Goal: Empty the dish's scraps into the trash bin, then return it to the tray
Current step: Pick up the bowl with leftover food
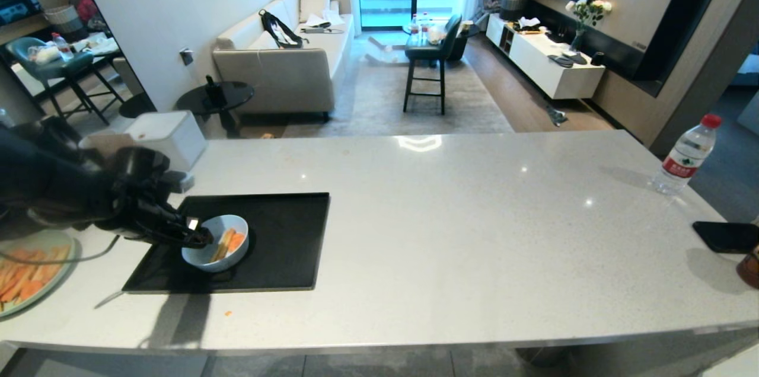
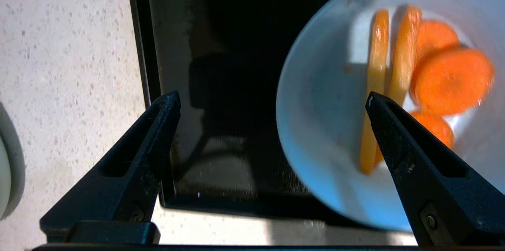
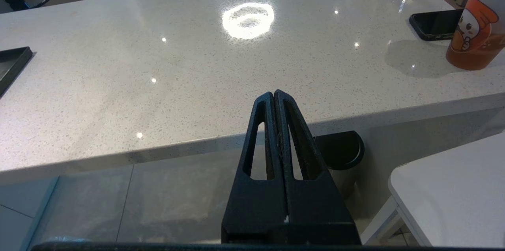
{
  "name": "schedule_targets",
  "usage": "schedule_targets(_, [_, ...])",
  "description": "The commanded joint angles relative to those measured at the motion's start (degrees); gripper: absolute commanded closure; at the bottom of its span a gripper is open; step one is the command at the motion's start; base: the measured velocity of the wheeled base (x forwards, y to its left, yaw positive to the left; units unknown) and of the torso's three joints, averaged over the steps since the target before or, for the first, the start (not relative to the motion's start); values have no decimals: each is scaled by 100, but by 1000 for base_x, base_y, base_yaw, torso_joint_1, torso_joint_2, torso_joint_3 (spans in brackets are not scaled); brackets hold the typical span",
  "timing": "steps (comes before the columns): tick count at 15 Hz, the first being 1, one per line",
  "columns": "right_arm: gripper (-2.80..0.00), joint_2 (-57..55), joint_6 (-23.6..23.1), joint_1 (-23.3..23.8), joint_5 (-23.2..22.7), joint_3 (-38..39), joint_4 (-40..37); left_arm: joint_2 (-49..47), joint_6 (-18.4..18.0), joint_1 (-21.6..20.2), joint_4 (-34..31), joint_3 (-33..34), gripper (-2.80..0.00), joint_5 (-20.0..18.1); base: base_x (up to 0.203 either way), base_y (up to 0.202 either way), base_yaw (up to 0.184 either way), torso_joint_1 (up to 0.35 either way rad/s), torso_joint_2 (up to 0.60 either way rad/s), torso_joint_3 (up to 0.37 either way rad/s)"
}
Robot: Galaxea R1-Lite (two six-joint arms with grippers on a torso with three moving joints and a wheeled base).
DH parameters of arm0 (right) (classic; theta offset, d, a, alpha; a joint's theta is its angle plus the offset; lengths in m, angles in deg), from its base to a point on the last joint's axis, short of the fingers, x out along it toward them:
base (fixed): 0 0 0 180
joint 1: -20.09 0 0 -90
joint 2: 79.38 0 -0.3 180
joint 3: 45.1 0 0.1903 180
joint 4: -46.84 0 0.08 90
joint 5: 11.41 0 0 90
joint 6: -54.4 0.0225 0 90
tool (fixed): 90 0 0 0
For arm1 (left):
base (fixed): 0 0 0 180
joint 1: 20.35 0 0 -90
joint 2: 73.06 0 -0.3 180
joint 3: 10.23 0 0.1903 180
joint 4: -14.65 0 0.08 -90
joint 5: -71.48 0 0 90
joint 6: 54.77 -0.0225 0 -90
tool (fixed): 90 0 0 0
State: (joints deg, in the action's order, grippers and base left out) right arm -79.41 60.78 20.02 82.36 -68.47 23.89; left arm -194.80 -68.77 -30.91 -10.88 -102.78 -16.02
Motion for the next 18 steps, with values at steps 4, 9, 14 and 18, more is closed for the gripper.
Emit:
schedule_targets(4, [0, 2, 3, -1, 1, 0, 2, -341, -16, -43, 68, -175, -280, 40, 0, 0, 0, 0, 0, 0])
schedule_targets(9, [0, 2, 3, -1, 1, 0, 2, -482, -25, -105, 68, -255, 0, 32, 0, 0, 0, 0, 0, 0])
schedule_targets(14, [0, 2, 3, -1, 1, 0, 2, -574, -16, -122, 59, -263, 0, -4, 0, 0, 0, 0, 0, 0])
schedule_targets(18, [0, 2, 3, -1, 1, 0, 2, -596, -7, -96, 50, -139, 0, -68, 0, 0, 0, 0, 0, 0])
